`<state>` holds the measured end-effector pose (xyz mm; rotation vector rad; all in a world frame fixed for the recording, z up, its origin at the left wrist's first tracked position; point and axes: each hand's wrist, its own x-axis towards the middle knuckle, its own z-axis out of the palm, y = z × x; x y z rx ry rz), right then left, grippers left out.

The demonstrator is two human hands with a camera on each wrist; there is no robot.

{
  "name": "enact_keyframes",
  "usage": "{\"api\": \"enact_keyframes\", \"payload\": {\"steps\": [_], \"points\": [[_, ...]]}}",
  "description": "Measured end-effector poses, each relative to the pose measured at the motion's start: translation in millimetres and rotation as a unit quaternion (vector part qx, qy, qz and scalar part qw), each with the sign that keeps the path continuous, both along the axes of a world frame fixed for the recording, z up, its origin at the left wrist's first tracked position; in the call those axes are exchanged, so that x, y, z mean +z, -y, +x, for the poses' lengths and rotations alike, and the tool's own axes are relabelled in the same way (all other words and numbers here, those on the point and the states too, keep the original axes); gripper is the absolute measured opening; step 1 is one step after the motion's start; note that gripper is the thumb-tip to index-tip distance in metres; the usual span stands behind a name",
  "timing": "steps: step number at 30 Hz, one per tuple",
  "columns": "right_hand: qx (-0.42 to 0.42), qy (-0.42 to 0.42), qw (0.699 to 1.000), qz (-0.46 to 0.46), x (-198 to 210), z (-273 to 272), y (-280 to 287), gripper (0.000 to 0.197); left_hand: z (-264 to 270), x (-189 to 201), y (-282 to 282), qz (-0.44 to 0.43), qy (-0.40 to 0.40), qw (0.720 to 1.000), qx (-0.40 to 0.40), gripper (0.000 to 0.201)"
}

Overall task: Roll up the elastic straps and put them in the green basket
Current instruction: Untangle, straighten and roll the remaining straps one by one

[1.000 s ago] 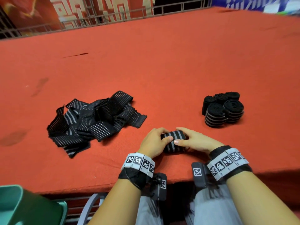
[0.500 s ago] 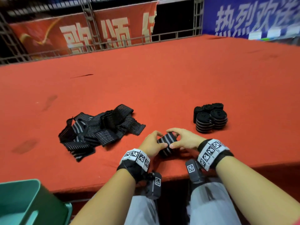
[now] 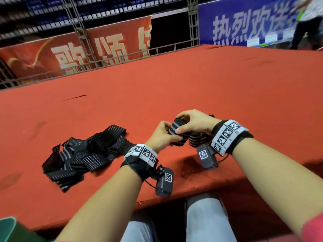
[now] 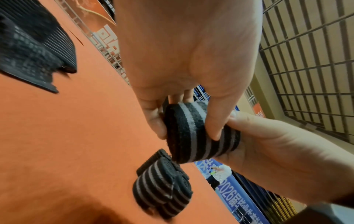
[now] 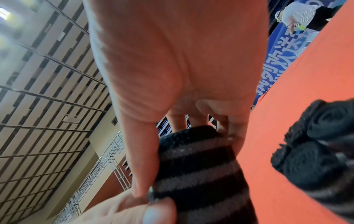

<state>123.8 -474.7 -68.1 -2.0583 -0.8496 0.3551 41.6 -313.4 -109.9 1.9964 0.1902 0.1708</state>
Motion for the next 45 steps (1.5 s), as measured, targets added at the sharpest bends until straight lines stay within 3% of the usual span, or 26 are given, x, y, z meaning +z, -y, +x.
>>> {"api": "enact_keyframes", "payload": {"steps": [3,7,16,21,24,26,31,35,38,41,45], "points": [[0.000,0.003,1.000,-0.001,15.6,16.4,18.3,0.053,22.2,5.9,18.3,-0.020,0.042,0.999,0.009,0.049],[-0.007,-0.054,0.999,0.006,30.7,42.9,41.0,0.056,53.2,8.6,45.0,-0.053,0.081,0.995,0.010,0.062],[-0.015,-0.037,0.999,-0.014,27.4,89.6,65.1,0.045,101.2,-0.2,65.0,-0.054,0.088,0.995,-0.008,0.060],[-0.049,-0.154,0.983,0.082,18.2,107.4,67.7,0.030,111.9,-11.2,59.4,-0.077,0.073,0.994,-0.031,0.082],[-0.060,-0.181,0.977,0.092,8.3,116.7,67.4,0.025,116.1,-13.8,56.7,-0.045,0.084,0.995,-0.040,0.075],[-0.056,-0.179,0.978,0.094,4.1,120.6,67.9,0.022,118.7,-12.0,58.4,-0.036,0.090,0.994,-0.059,0.065],[-0.035,-0.139,0.988,0.061,5.9,123.3,73.9,0.033,130.2,-7.0,66.1,0.003,0.107,0.991,-0.086,0.062],[-0.022,-0.080,0.996,-0.024,11.9,121.9,76.7,0.032,138.7,-4.6,76.6,0.051,0.088,0.990,-0.101,0.068],[-0.019,-0.087,0.993,-0.080,17.0,122.7,79.9,0.040,144.4,-3.8,84.8,0.080,0.074,0.989,-0.102,0.081],[-0.037,-0.076,0.991,-0.102,18.1,126.6,80.4,0.047,148.1,-2.2,90.6,0.109,0.098,0.984,-0.102,0.063],[-0.082,-0.060,0.990,-0.094,13.3,134.2,81.0,0.034,149.5,-4.9,96.3,0.135,0.117,0.980,-0.084,0.052]]}}
